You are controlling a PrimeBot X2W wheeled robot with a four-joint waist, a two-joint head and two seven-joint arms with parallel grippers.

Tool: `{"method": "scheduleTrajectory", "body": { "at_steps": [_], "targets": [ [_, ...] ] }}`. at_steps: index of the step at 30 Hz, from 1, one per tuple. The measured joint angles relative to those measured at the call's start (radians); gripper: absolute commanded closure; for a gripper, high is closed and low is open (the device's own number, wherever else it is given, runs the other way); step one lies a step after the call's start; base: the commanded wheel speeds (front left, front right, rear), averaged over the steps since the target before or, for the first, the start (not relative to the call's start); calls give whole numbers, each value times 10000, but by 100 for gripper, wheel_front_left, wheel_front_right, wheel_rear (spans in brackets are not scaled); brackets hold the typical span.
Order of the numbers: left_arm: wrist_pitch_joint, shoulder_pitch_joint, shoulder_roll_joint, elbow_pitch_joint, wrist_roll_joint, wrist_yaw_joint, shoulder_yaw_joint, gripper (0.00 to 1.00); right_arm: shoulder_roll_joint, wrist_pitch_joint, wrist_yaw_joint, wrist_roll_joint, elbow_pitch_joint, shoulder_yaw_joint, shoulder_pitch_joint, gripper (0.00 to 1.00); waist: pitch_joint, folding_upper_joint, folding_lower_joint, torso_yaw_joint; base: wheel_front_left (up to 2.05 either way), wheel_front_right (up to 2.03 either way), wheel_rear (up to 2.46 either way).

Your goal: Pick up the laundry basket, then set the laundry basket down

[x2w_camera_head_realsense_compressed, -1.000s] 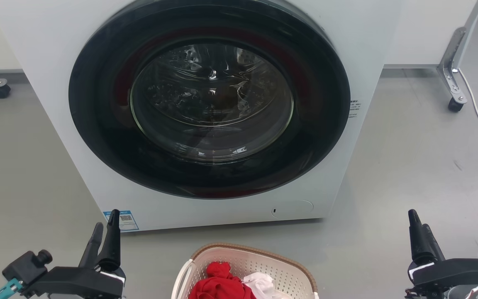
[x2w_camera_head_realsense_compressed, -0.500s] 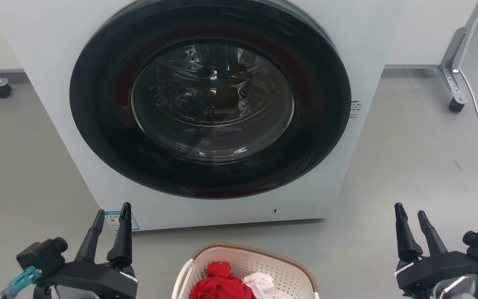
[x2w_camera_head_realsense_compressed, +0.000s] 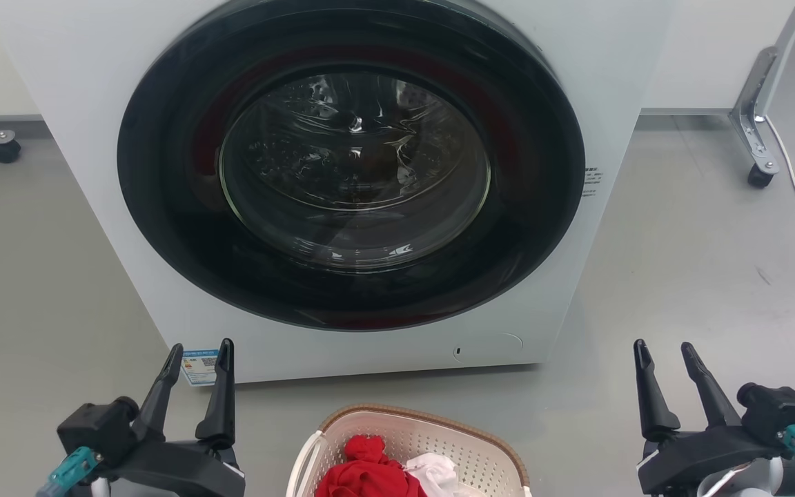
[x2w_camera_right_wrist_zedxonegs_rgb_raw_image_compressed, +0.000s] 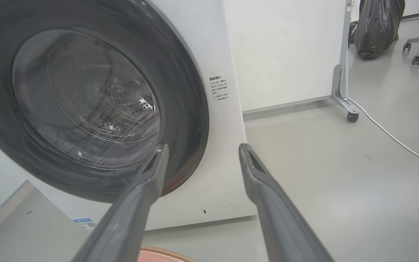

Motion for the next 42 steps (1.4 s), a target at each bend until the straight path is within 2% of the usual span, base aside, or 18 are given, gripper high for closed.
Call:
{"method": "scheduleTrajectory", "body": {
  "at_steps": [20,42],
  "targets": [
    [-337,1,230,267,2247,623,-543,0,-134,-792,-387,-2259,416,788,-9,0,-47,0,0,16,0,0,0],
    [-148,2,217,441,2324,788,-569,0,-127,-794,-370,-2192,823,765,-70,0,-70,0,0,8,0,0,0]
  ]
}}
